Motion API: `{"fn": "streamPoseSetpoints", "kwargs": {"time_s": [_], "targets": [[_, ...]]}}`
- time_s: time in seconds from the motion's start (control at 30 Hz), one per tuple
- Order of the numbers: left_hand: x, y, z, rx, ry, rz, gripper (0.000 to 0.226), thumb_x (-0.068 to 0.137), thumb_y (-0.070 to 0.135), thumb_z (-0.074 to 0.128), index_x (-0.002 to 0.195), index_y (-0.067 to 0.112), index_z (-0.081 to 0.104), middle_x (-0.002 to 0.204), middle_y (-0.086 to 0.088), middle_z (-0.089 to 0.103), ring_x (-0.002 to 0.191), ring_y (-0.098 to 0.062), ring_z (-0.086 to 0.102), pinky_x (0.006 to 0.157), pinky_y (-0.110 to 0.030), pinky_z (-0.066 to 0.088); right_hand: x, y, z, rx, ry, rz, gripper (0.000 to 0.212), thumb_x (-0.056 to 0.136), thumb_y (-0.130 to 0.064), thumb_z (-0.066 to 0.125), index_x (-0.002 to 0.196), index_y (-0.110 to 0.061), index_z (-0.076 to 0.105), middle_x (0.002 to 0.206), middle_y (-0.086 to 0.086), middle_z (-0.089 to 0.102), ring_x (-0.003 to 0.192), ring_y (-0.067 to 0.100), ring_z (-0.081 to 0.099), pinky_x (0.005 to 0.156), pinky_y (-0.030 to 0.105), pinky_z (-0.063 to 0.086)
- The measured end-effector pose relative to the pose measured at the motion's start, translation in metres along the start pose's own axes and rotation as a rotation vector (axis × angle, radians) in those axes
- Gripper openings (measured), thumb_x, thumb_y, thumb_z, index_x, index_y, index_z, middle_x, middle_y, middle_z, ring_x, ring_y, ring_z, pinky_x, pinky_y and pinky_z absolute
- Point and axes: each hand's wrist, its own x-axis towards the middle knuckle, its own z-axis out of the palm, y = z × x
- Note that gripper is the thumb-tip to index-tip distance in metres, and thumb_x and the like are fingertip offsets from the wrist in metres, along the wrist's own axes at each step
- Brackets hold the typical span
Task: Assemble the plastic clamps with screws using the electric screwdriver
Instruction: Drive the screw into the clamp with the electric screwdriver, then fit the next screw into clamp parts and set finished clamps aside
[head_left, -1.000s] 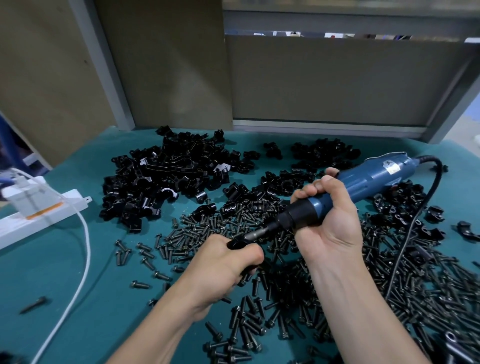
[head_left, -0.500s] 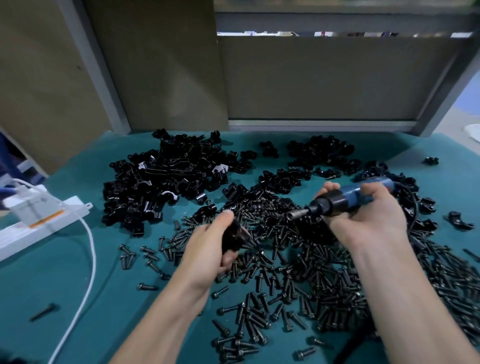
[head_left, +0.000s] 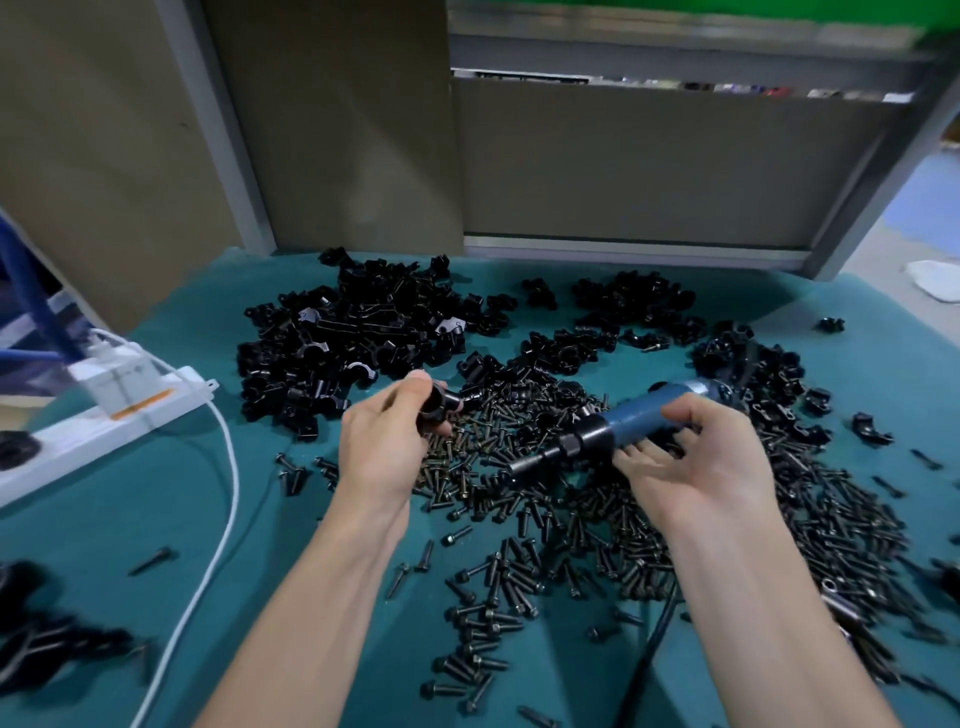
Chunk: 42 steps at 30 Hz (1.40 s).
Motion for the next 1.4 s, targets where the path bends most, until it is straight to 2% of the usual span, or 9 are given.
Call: {"fn": "streamPoseSetpoints", "kwargs": {"time_s": [0.2,0.33,0.7,0.83,0.97,1.07,1.23,1.3,1.4], "targets": [[-0.017,0.013,-0.004,0.068,-0.115,0.127,0.017,0.103,0.03,0.063,0.104,0.032,0.08,0.109,0.013,0.079,0.104,0.0,0.069,0.087,-0.014,0.049,-0.047,0.033,0.01,-0.42,-0.265,-0.09,0.027,0.093,0.005,0.057,0.112,-0.009,0.071,0.121,0.009,0.074,0.114,0.022,0.07,0.099,0.044,0.059],[-0.039,0.022,-0.007,-0.045,-0.157,0.118,0.02,0.105,0.031,0.06,0.104,0.033,0.08,0.1,0.005,0.081,0.067,-0.008,0.07,0.062,-0.017,0.056,-0.067,0.091,0.034,-0.569,-0.552,0.085,0.025,0.105,-0.01,0.055,0.121,-0.016,0.073,0.099,0.006,0.073,0.085,0.014,0.068,0.081,0.035,0.062],[-0.052,0.037,-0.14,-0.093,0.617,0.229,0.032,0.103,0.017,0.061,0.088,0.034,0.083,0.086,0.013,0.079,0.081,-0.004,0.071,0.073,-0.019,0.053,-0.095,0.213,0.098,-1.132,-1.096,-0.035,0.01,0.091,-0.008,0.072,0.087,-0.017,0.074,0.07,-0.005,0.065,0.064,0.009,0.055,0.059,0.021,0.043],[-0.067,0.038,-0.186,0.222,0.911,0.154,0.043,0.095,0.013,0.06,0.125,0.041,0.073,0.1,0.022,0.07,0.103,-0.009,0.066,0.078,-0.014,0.042,-0.111,0.271,0.119,-1.494,-1.12,-0.275,0.015,0.092,-0.03,0.07,0.086,-0.016,0.069,0.085,-0.001,0.074,0.084,0.022,0.066,0.072,0.036,0.047],[-0.075,0.034,-0.203,0.342,0.942,0.061,0.05,0.092,0.015,0.063,0.138,0.036,0.066,0.131,0.001,0.07,0.124,-0.023,0.061,0.107,-0.038,0.046,-0.118,0.305,0.13,-1.767,-1.11,-0.405,0.013,0.093,-0.028,0.066,0.082,-0.025,0.059,0.1,0.004,0.073,0.095,0.028,0.059,0.075,0.033,0.043],[-0.075,0.029,-0.216,0.462,0.797,-0.031,0.049,0.094,0.019,0.064,0.141,0.033,0.063,0.139,-0.001,0.067,0.128,-0.024,0.058,0.112,-0.038,0.043,-0.117,0.318,0.128,-1.818,-1.144,-0.315,0.018,0.093,-0.023,0.058,0.075,-0.021,0.059,0.092,0.007,0.071,0.089,0.033,0.063,0.075,0.036,0.051],[-0.073,0.031,-0.218,0.711,0.747,-0.066,0.056,0.095,0.019,0.062,0.151,0.025,0.054,0.162,-0.001,0.045,0.151,-0.021,0.036,0.126,-0.039,0.025,-0.099,0.294,0.129,-1.88,-1.275,-0.311,0.019,0.095,-0.028,0.063,0.109,-0.027,0.074,0.109,-0.003,0.076,0.106,0.02,0.067,0.091,0.032,0.053],[-0.07,0.033,-0.199,0.832,0.767,0.056,0.06,0.095,0.018,0.063,0.154,0.022,0.049,0.169,0.003,0.033,0.157,-0.015,0.022,0.129,-0.033,0.014,-0.088,0.269,0.134,-1.703,-1.273,-0.308,0.03,0.092,-0.009,0.06,0.11,-0.027,0.077,0.107,-0.007,0.079,0.104,0.011,0.071,0.099,0.032,0.054],[-0.062,0.027,-0.145,0.803,0.684,0.286,0.058,0.092,0.018,0.067,0.148,0.027,0.056,0.16,0.012,0.044,0.152,-0.008,0.028,0.125,-0.027,0.016,-0.056,0.213,0.149,-1.255,-1.029,-0.346,0.042,0.09,0.006,0.055,0.083,-0.025,0.081,0.085,-0.003,0.08,0.08,0.012,0.075,0.079,0.034,0.06]]}}
